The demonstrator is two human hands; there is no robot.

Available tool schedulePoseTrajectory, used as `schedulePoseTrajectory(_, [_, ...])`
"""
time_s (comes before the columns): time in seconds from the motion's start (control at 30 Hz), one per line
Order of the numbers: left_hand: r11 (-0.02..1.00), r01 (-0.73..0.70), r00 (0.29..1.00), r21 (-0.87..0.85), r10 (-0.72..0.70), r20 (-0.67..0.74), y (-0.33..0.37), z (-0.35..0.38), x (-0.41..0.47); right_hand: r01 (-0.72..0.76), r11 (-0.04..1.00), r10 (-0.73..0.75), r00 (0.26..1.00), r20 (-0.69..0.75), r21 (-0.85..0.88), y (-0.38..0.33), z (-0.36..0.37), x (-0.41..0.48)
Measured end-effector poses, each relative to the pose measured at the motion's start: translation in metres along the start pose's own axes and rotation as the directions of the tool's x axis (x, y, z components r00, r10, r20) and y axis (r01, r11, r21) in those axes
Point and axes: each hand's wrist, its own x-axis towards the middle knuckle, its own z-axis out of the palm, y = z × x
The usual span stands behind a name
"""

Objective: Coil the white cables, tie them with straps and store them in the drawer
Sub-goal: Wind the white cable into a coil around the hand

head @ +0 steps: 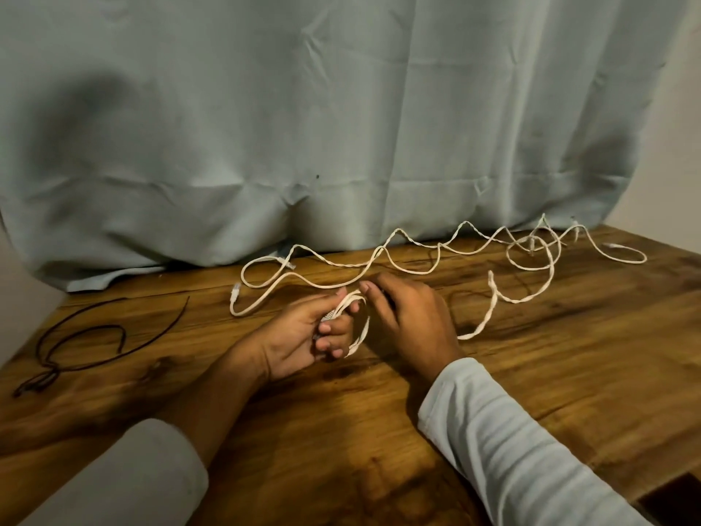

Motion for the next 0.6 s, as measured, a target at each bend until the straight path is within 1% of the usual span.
schedulePoseTrajectory(0.07, [0.993, -0.003, 1.0, -0.118, 0.005, 0.012, 0.002, -0.001, 0.0, 0.003, 0.996, 0.0, 0.999, 0.035, -0.087, -0.002, 0.0, 0.0])
schedulePoseTrajectory(0.13, [0.968, -0.047, 0.999, -0.248, 0.05, 0.004, 0.006, -0.003, -0.001, 0.018, 0.981, -0.004, 0.997, 0.073, -0.194, -0.003, -0.001, 0.0])
schedulePoseTrajectory(0.23, [0.914, -0.149, 0.989, -0.377, 0.13, -0.075, 0.012, -0.009, -0.002, 0.071, 0.952, -0.019, 0.985, 0.174, -0.298, -0.007, 0.002, -0.002])
schedulePoseTrajectory(0.37, [0.86, -0.245, 0.956, -0.448, 0.139, -0.257, 0.011, -0.014, 0.0, 0.199, 0.918, -0.099, 0.953, 0.288, -0.343, -0.022, 0.012, -0.008])
schedulePoseTrajectory(0.43, [0.836, -0.289, 0.935, -0.466, 0.144, -0.323, 0.01, -0.015, 0.002, 0.251, 0.911, -0.14, 0.934, 0.328, -0.326, -0.027, 0.015, -0.01])
schedulePoseTrajectory(0.6, [0.83, -0.341, 0.918, -0.442, 0.193, -0.346, 0.011, -0.018, 0.006, 0.301, 0.919, -0.203, 0.915, 0.348, -0.253, -0.029, 0.012, -0.009])
